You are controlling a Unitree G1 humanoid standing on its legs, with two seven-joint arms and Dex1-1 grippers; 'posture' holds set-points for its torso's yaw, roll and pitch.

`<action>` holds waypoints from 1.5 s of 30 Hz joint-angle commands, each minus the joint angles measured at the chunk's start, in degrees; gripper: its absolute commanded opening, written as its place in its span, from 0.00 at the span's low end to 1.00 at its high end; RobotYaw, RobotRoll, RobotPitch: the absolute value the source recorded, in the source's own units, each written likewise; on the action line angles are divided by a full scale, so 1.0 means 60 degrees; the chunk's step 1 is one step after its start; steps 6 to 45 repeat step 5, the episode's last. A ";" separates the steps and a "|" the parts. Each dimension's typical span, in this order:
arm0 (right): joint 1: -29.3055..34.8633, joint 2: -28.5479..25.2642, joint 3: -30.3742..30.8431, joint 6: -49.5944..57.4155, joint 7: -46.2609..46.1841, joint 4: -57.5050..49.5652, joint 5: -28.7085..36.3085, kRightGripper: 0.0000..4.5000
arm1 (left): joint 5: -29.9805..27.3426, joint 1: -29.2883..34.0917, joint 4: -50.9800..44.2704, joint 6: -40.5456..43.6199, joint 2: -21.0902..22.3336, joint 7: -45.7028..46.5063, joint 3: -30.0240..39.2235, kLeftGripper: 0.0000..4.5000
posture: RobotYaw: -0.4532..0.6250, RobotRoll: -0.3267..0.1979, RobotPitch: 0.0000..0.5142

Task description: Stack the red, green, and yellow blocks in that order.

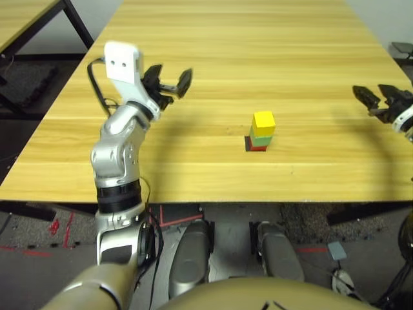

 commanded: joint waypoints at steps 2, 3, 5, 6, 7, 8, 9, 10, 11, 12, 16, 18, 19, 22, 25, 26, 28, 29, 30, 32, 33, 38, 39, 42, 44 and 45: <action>-0.0303 -0.0323 -0.0041 -0.1984 -0.0773 0.2013 -0.0636 1.00 | 0.0670 0.1003 0.0517 -0.1708 -0.0311 0.1085 0.0036 0.99 | 0.52 0.31 0.18; -0.0388 -0.0349 -0.0023 -0.2190 -0.0850 0.2278 -0.0704 1.00 | 0.0728 0.1067 0.0641 -0.1882 -0.0316 0.1221 0.0017 0.99 | 0.52 0.31 0.18; -0.0484 -0.0300 0.0045 -0.2410 -0.0948 0.2702 -0.0842 1.00 | 0.0967 0.1140 0.1053 -0.2264 -0.0209 0.1493 -0.0044 0.99 | 0.53 0.30 0.19; -0.0484 -0.0300 0.0045 -0.2410 -0.0948 0.2702 -0.0842 1.00 | 0.0967 0.1140 0.1053 -0.2264 -0.0209 0.1493 -0.0044 0.99 | 0.53 0.30 0.19; -0.0484 -0.0300 0.0045 -0.2410 -0.0948 0.2702 -0.0842 1.00 | 0.0967 0.1140 0.1053 -0.2264 -0.0209 0.1493 -0.0044 0.99 | 0.53 0.30 0.19; -0.0484 -0.0300 0.0045 -0.2410 -0.0948 0.2702 -0.0842 1.00 | 0.0967 0.1140 0.1053 -0.2264 -0.0209 0.1493 -0.0044 0.99 | 0.53 0.30 0.19; -0.0484 -0.0300 0.0045 -0.2410 -0.0948 0.2702 -0.0842 1.00 | 0.0967 0.1140 0.1053 -0.2264 -0.0209 0.1493 -0.0044 0.99 | 0.53 0.30 0.19; -0.0484 -0.0300 0.0045 -0.2410 -0.0948 0.2702 -0.0842 1.00 | 0.0967 0.1140 0.1053 -0.2264 -0.0209 0.1493 -0.0044 0.99 | 0.53 0.30 0.19; -0.0484 -0.0300 0.0045 -0.2410 -0.0948 0.2702 -0.0842 1.00 | 0.0967 0.1140 0.1053 -0.2264 -0.0209 0.1493 -0.0044 0.99 | 0.53 0.30 0.19; -0.0484 -0.0300 0.0045 -0.2410 -0.0948 0.2702 -0.0842 1.00 | 0.0967 0.1140 0.1053 -0.2264 -0.0209 0.1493 -0.0044 0.99 | 0.53 0.30 0.19; -0.0484 -0.0300 0.0045 -0.2410 -0.0948 0.2702 -0.0842 1.00 | 0.0967 0.1140 0.1053 -0.2264 -0.0209 0.1493 -0.0044 0.99 | 0.53 0.30 0.19; -0.0484 -0.0300 0.0045 -0.2410 -0.0948 0.2702 -0.0842 1.00 | 0.0967 0.1140 0.1053 -0.2264 -0.0209 0.1493 -0.0044 0.99 | 0.53 0.30 0.19; -0.0484 -0.0300 0.0045 -0.2410 -0.0948 0.2702 -0.0842 1.00 | 0.0967 0.1140 0.1053 -0.2264 -0.0209 0.1493 -0.0044 0.99 | 0.53 0.30 0.19; -0.0484 -0.0300 0.0045 -0.2410 -0.0948 0.2702 -0.0842 1.00 | 0.0967 0.1140 0.1053 -0.2264 -0.0209 0.1493 -0.0044 0.99 | 0.53 0.30 0.19; -0.0484 -0.0300 0.0045 -0.2410 -0.0948 0.2702 -0.0842 1.00 | 0.0967 0.1140 0.1053 -0.2264 -0.0209 0.1493 -0.0044 0.99 | 0.53 0.30 0.19; -0.0484 -0.0300 0.0045 -0.2410 -0.0948 0.2702 -0.0842 1.00 | 0.0967 0.1140 0.1053 -0.2264 -0.0209 0.1493 -0.0044 0.99 | 0.53 0.30 0.19; -0.0484 -0.0300 0.0045 -0.2410 -0.0948 0.2702 -0.0842 1.00 | 0.0967 0.1140 0.1053 -0.2264 -0.0209 0.1493 -0.0044 0.99 | 0.53 0.30 0.19; -0.0484 -0.0300 0.0045 -0.2410 -0.0948 0.2702 -0.0842 1.00 | 0.0967 0.1140 0.1053 -0.2264 -0.0209 0.1493 -0.0044 0.99 | 0.53 0.30 0.19; -0.0484 -0.0300 0.0045 -0.2410 -0.0948 0.2702 -0.0842 1.00 | 0.0967 0.1140 0.1053 -0.2264 -0.0209 0.1493 -0.0044 0.99 | 0.53 0.30 0.19; -0.0484 -0.0300 0.0045 -0.2410 -0.0948 0.2702 -0.0842 1.00 | 0.0967 0.1140 0.1053 -0.2264 -0.0209 0.1493 -0.0044 0.99 | 0.53 0.30 0.19; -0.0484 -0.0300 0.0045 -0.2410 -0.0948 0.2702 -0.0842 1.00 | 0.0967 0.1140 0.1053 -0.2264 -0.0209 0.1493 -0.0044 0.99 | 0.53 0.30 0.19; -0.0484 -0.0300 0.0045 -0.2410 -0.0948 0.2702 -0.0842 1.00 | 0.0967 0.1140 0.1053 -0.2264 -0.0209 0.1493 -0.0044 0.99 | 0.53 0.30 0.19; -0.0484 -0.0300 0.0045 -0.2410 -0.0948 0.2702 -0.0842 1.00 | 0.0967 0.1140 0.1053 -0.2264 -0.0209 0.1493 -0.0044 0.99 | 0.53 0.30 0.19; -0.0484 -0.0300 0.0045 -0.2410 -0.0948 0.2702 -0.0842 1.00 | 0.0967 0.1140 0.1053 -0.2264 -0.0209 0.1493 -0.0044 0.99 | 0.53 0.30 0.19; -0.0484 -0.0300 0.0045 -0.2410 -0.0948 0.2702 -0.0842 1.00 | 0.0967 0.1140 0.1053 -0.2264 -0.0209 0.1493 -0.0044 0.99 | 0.53 0.30 0.19; -0.0484 -0.0300 0.0045 -0.2410 -0.0948 0.2702 -0.0842 1.00 | 0.0967 0.1140 0.1053 -0.2264 -0.0209 0.1493 -0.0044 0.99 | 0.53 0.30 0.19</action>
